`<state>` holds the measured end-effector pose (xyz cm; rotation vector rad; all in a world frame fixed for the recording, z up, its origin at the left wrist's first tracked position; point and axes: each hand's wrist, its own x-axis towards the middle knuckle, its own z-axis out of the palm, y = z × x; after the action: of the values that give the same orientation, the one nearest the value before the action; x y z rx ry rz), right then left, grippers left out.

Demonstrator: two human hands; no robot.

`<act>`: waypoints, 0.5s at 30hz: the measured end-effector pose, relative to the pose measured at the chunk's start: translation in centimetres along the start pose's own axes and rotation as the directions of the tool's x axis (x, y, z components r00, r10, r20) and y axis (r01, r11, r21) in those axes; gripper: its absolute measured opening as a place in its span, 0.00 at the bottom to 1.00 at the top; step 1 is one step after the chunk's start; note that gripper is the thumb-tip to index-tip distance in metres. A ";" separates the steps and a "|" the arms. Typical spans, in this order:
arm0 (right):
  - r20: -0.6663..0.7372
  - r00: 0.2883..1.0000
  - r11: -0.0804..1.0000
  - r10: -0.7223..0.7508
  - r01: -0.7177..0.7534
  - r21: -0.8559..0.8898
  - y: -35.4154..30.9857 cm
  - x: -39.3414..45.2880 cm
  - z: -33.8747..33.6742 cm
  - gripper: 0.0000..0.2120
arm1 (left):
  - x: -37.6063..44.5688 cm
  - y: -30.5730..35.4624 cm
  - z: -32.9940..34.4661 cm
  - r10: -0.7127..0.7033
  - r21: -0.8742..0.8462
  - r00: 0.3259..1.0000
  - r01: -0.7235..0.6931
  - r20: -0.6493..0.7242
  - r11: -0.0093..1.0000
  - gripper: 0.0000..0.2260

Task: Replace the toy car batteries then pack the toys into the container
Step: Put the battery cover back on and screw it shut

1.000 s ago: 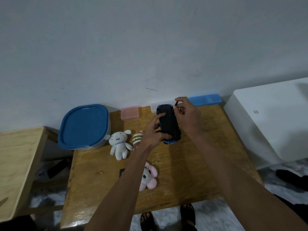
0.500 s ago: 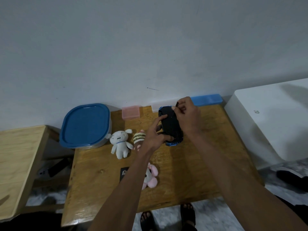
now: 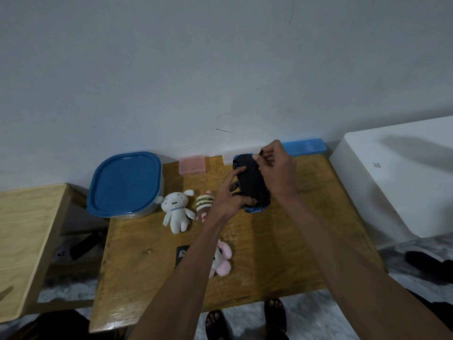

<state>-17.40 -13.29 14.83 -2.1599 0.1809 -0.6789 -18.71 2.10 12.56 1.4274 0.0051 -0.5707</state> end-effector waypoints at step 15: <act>0.009 1.000 0.997 -0.013 0.012 0.074 0.9 -0.3 -0.2 0.10 | -0.3 0.1 0.1 -0.011 -0.019 1.000 0.011 0.020 1.000 0.39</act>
<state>-17.64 -13.91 14.14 -2.0952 0.1350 -0.6720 -18.92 2.10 12.81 1.4036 0.0024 -0.5929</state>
